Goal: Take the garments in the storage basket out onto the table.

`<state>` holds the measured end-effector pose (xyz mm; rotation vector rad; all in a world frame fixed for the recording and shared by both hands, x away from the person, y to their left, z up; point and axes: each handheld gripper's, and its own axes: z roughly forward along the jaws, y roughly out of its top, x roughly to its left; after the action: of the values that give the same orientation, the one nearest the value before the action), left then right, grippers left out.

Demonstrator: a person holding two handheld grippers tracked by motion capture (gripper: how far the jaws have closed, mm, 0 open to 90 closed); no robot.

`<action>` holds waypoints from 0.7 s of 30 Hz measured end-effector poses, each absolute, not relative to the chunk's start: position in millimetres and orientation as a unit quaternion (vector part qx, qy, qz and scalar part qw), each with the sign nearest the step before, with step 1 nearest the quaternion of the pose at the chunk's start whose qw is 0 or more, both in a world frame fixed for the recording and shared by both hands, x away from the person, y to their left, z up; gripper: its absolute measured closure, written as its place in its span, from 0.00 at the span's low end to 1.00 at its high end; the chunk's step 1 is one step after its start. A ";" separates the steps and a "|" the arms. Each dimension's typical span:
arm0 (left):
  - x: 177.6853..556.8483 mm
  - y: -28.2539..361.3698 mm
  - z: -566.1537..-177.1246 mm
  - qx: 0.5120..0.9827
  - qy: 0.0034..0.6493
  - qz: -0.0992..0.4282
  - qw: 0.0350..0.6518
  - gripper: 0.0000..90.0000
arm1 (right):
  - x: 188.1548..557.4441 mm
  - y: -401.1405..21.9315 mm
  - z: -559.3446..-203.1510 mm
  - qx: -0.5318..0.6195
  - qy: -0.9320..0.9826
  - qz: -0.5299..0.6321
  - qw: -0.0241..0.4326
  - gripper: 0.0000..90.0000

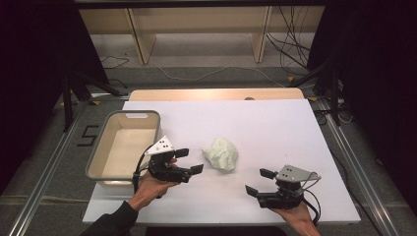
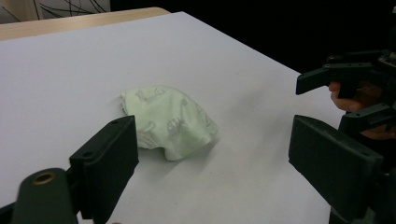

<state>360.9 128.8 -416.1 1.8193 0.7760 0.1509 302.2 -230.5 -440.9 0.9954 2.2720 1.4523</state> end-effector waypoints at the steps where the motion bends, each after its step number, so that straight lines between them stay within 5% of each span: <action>1: 360.9 128.8 -416.1 0.768 0.327 0.064 0.547 0.17 | 302.2 -230.5 -440.9 0.343 0.783 0.501 0.133 0.24; 21: 341.1 140.0 -418.4 0.768 0.318 0.080 0.550 0.16 | 302.4 -230.9 -441.3 0.344 0.783 0.500 0.134 0.24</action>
<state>341.1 140.0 -418.4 1.8176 0.7530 0.1883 302.4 -230.9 -441.3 0.9970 2.2696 1.4503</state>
